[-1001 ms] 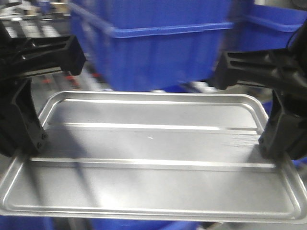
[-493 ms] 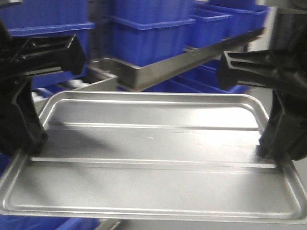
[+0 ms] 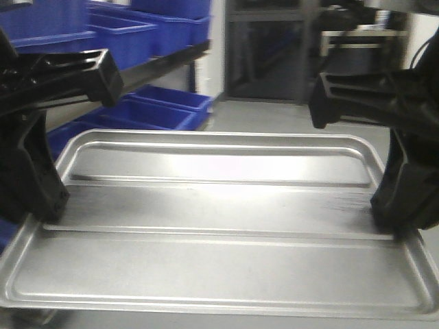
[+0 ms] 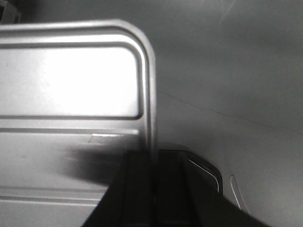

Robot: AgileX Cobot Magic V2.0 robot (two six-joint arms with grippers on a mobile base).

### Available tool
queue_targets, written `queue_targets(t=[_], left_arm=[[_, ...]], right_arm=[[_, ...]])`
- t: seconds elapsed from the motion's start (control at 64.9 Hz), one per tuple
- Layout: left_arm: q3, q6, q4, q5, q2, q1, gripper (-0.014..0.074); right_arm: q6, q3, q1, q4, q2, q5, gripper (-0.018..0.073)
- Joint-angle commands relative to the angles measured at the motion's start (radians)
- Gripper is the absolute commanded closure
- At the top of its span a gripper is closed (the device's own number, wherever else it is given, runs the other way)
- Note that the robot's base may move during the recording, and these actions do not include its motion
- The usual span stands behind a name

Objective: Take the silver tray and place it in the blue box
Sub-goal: 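Hold the tray with both grippers while the base turns and drives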

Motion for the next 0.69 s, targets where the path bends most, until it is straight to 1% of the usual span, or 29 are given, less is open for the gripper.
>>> queue_targets(t=[0.0,0.678], left_arm=[[-0.019,-0.001,0.041,0.037,-0.028,-0.005,0.0701],[-0.019,-0.001,0.041,0.039,-0.028,-0.005,0.0700]], right_arm=[[0.002,-0.021,-0.006,-0.064,-0.027,0.048,0.0496],[0.002,-0.021,-0.006,-0.064,-0.027,0.047,0.0496]])
